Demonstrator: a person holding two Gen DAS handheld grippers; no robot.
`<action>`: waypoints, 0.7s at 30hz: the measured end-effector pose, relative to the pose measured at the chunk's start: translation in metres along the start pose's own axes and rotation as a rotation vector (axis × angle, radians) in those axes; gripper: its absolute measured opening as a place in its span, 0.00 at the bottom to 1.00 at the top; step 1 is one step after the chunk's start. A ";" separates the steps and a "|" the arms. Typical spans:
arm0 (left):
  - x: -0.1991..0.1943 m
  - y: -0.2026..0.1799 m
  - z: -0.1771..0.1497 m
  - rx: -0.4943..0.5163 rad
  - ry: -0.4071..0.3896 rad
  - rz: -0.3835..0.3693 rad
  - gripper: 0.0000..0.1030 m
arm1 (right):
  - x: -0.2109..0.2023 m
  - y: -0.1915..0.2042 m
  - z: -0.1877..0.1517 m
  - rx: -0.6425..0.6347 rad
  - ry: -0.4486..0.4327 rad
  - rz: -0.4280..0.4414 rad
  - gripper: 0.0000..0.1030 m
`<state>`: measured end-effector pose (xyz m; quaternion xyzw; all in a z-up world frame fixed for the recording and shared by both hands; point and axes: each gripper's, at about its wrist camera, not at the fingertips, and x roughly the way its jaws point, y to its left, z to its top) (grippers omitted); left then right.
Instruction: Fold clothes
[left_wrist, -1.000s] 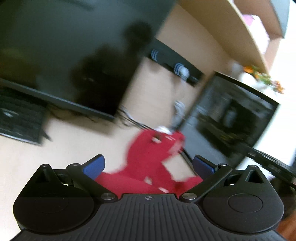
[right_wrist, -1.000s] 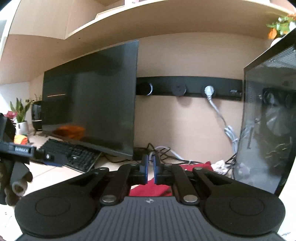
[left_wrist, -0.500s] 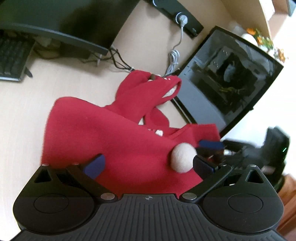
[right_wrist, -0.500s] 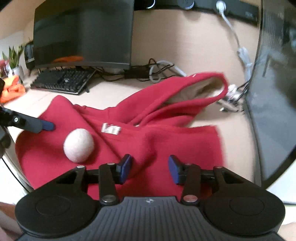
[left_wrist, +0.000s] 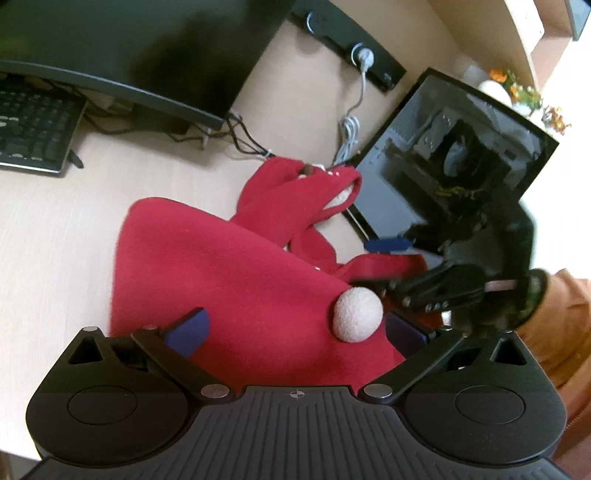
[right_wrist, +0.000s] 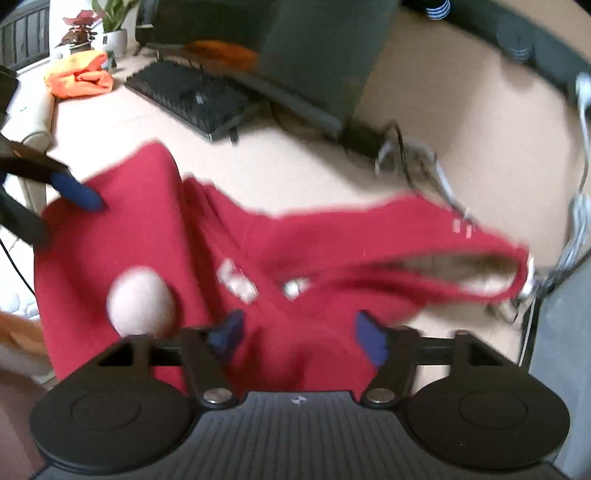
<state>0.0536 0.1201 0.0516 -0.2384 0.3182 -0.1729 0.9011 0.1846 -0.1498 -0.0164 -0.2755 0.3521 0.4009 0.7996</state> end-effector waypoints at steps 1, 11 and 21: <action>-0.002 0.001 0.000 -0.005 -0.005 0.002 1.00 | 0.006 -0.006 -0.007 0.034 0.018 0.026 0.80; -0.001 0.002 0.006 -0.013 0.008 0.047 1.00 | -0.038 0.036 -0.011 -0.095 -0.175 -0.094 0.15; 0.005 -0.007 0.023 0.035 -0.014 0.051 1.00 | -0.074 0.023 -0.016 -0.007 -0.291 -0.281 0.39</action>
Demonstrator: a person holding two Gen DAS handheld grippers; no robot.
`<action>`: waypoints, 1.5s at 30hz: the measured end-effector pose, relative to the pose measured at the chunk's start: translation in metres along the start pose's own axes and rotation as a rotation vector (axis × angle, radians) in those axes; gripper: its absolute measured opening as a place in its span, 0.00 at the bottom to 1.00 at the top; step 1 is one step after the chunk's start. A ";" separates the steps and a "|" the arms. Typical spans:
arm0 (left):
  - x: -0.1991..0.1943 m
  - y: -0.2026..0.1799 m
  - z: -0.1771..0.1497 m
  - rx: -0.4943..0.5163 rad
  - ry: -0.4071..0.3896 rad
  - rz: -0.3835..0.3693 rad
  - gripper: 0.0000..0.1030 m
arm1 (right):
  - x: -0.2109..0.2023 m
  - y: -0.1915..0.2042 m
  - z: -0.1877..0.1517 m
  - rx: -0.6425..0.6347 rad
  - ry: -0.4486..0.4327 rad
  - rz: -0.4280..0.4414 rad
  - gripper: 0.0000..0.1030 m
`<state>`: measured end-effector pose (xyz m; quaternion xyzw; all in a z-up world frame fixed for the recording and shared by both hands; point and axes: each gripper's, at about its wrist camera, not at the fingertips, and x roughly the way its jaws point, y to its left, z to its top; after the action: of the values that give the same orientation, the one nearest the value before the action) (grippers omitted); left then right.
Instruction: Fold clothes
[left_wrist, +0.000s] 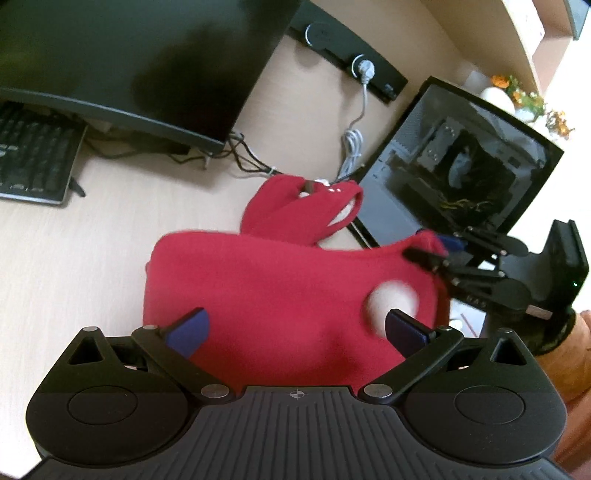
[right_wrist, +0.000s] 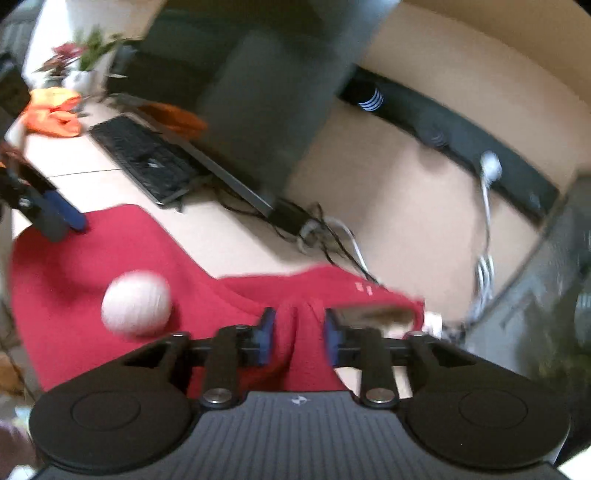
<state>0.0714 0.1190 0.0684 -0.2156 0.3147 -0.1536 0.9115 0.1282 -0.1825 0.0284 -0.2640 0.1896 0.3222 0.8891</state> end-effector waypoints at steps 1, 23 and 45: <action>0.004 -0.001 0.001 0.006 0.005 0.012 1.00 | 0.004 -0.004 -0.004 0.042 0.011 0.000 0.40; 0.017 0.036 0.005 -0.070 0.045 0.151 1.00 | -0.069 -0.074 -0.081 0.702 -0.109 0.031 0.95; 0.014 0.019 0.037 0.033 0.001 0.133 1.00 | -0.024 -0.066 -0.089 0.683 0.001 -0.060 0.93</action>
<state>0.1088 0.1406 0.0779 -0.1790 0.3261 -0.0980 0.9230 0.1408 -0.2897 -0.0073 0.0436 0.2790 0.2138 0.9352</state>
